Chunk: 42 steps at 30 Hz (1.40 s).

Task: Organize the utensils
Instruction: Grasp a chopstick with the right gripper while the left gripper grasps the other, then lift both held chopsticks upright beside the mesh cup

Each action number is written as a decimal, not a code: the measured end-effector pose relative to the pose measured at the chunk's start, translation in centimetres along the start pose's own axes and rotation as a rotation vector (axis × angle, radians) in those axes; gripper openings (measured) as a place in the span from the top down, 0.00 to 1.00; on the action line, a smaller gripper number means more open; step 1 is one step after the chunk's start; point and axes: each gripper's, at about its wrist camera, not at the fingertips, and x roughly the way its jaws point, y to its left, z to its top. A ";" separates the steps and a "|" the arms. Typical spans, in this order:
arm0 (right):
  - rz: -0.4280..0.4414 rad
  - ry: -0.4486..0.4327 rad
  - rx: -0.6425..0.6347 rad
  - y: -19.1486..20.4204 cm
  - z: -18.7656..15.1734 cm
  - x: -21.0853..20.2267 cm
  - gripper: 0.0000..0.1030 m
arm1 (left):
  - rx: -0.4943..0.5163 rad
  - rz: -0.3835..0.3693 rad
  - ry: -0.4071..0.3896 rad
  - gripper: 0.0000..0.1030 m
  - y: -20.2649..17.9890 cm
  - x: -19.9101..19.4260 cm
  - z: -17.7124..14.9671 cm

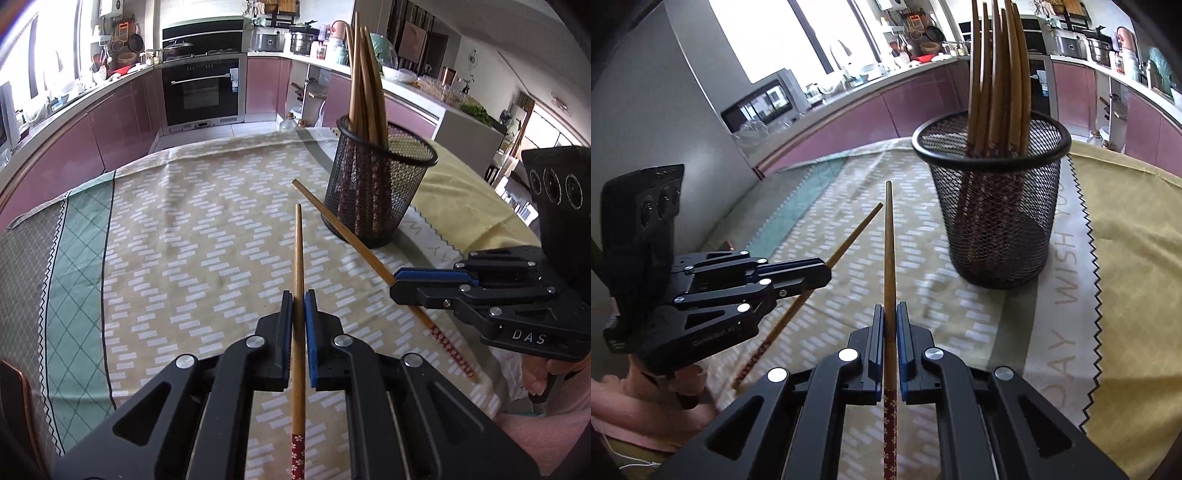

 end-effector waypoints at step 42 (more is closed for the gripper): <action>0.065 -0.152 0.015 0.3 0.5 -4.9 0.94 | -0.054 -0.137 -0.148 0.93 0.1 -5.8 1.6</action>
